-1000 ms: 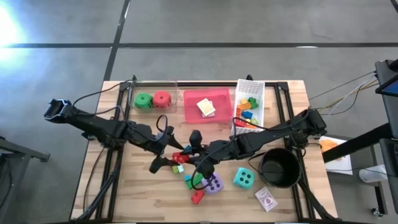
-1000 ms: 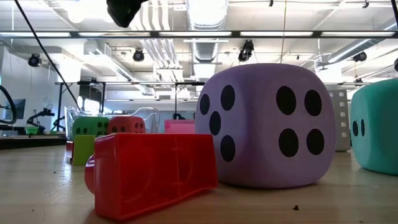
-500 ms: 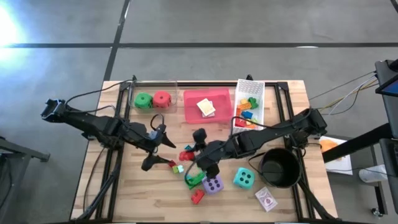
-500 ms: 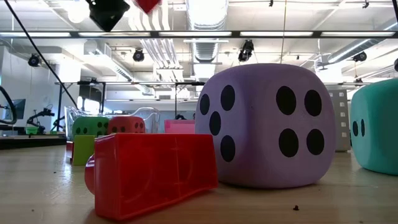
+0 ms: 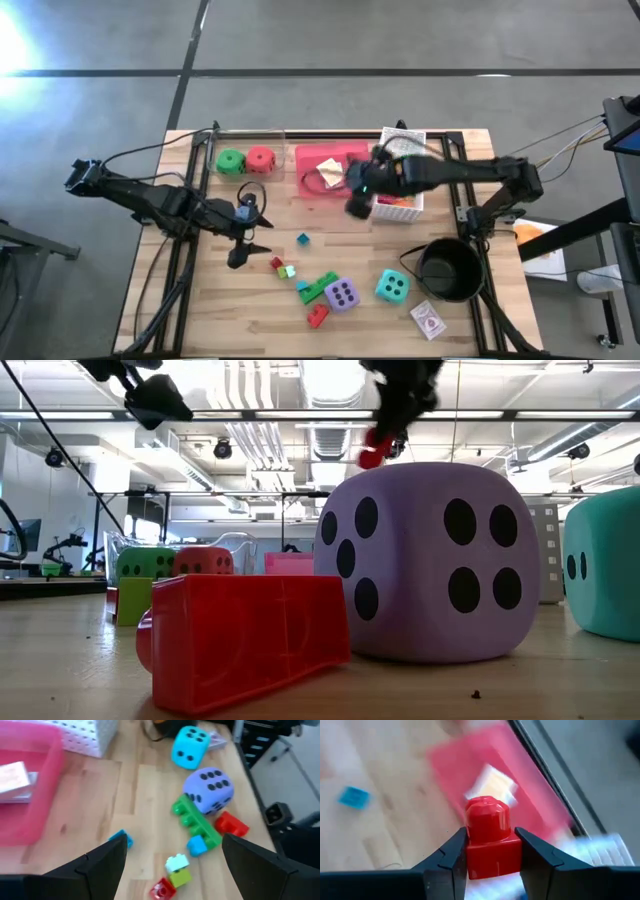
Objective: Pick & Place Toys
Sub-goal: Put the top large red game piece into the white bin
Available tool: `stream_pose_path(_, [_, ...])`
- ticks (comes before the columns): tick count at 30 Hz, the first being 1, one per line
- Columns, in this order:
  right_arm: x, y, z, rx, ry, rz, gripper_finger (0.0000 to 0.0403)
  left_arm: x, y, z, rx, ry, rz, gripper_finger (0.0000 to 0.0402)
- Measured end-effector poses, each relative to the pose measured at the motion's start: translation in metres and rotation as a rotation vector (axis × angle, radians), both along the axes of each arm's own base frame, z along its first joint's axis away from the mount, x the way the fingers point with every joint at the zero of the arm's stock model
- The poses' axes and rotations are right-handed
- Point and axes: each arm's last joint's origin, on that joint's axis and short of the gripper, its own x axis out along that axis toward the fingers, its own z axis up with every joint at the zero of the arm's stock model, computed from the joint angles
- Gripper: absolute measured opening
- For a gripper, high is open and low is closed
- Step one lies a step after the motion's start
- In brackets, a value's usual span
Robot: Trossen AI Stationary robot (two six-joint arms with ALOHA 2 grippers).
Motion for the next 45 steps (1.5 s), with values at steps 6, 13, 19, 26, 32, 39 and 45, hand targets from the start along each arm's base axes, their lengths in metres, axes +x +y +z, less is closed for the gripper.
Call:
stream_pose_path(6, [-0.038,-0.047,0.006,0.070,0.092,-0.277,0.0126,-0.004,0.003,-0.003,0.053,0.040,0.060,0.0329])
stream_pose_path(13, [-0.074,-0.102,-0.013,0.172,0.171,-0.518,0.0126,-0.005,0.004,-0.004,0.056,0.054,0.070,0.0329])
stream_pose_path(19, [-0.090,-0.122,-0.047,0.225,0.253,-0.576,0.0126,-0.006,0.004,-0.005,0.058,0.057,0.070,0.0329])
stream_pose_path(26, [-0.088,-0.120,-0.077,0.302,0.254,-0.474,0.0126,-0.006,0.004,-0.005,0.058,0.057,0.070,0.0329])
stream_pose_path(32, [-0.094,-0.117,-0.096,0.323,0.303,-0.482,0.0126,-0.006,0.004,-0.004,0.058,0.056,0.070,0.0329])
stream_pose_path(39, [-0.094,-0.114,-0.115,0.369,0.267,-0.464,0.0126,-0.005,0.005,-0.004,0.077,0.048,0.096,0.0329])
stream_pose_path(45, [-0.095,-0.113,-0.119,0.360,0.267,-0.463,0.0126,-0.005,0.005,-0.004,0.080,0.047,0.099,0.0329])
